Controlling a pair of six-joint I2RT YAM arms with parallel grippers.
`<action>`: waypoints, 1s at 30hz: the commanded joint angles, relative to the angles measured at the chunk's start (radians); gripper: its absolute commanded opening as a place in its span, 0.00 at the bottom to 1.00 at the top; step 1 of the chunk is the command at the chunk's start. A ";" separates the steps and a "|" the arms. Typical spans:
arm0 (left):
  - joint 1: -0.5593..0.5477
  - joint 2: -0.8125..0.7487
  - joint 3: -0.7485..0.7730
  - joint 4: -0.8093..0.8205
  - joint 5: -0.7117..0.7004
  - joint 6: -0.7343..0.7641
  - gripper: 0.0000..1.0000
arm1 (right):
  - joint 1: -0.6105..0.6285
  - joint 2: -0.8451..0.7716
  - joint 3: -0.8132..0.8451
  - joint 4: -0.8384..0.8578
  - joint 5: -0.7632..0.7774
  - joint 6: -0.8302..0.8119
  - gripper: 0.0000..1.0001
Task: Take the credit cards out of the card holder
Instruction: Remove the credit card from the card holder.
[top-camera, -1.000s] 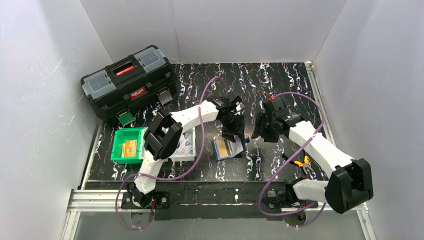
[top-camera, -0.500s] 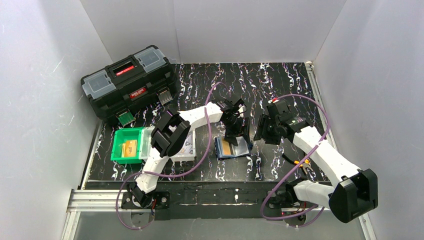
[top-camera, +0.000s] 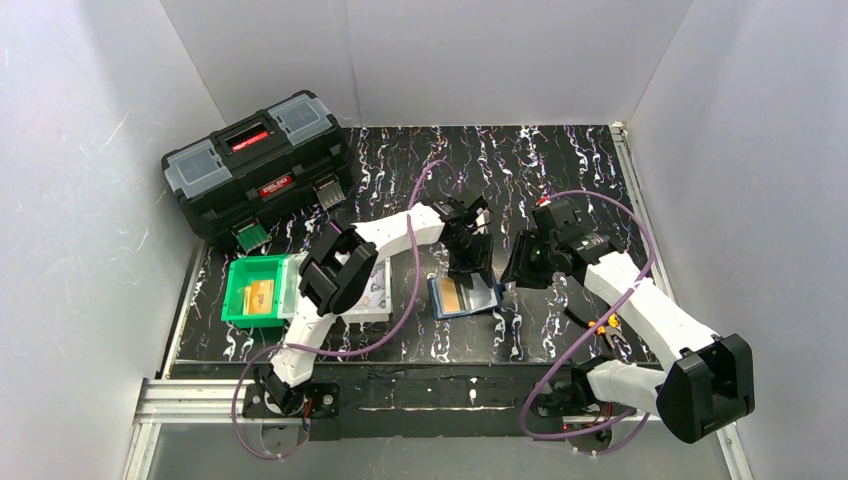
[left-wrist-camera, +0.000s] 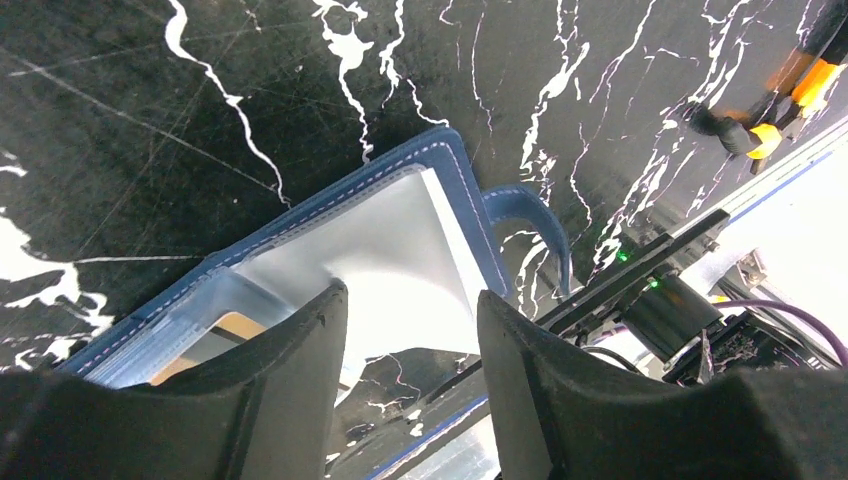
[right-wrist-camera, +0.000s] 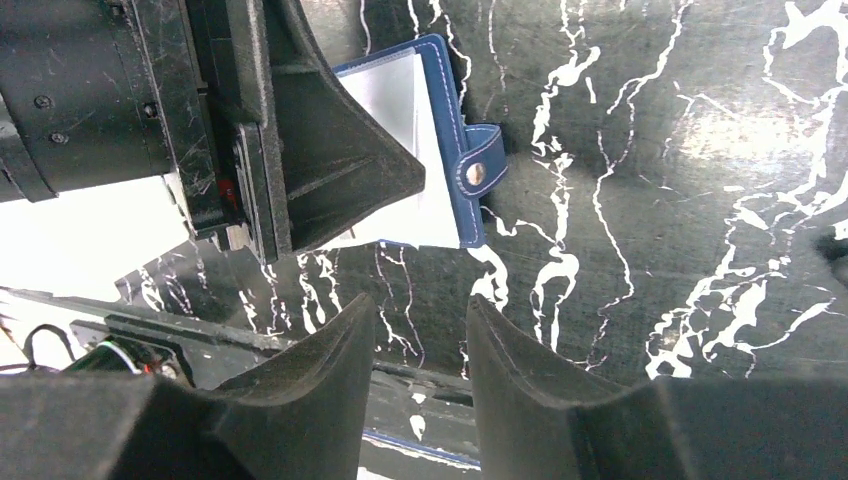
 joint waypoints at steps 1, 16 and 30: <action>0.006 -0.117 -0.011 -0.033 -0.035 0.031 0.49 | -0.002 0.004 0.019 0.050 -0.060 0.001 0.46; 0.026 -0.154 -0.012 -0.023 -0.021 0.046 0.57 | 0.003 0.003 0.015 0.068 -0.107 -0.002 0.45; 0.036 -0.058 0.070 -0.066 0.190 0.083 0.53 | 0.094 0.080 -0.037 0.248 -0.205 -0.034 0.25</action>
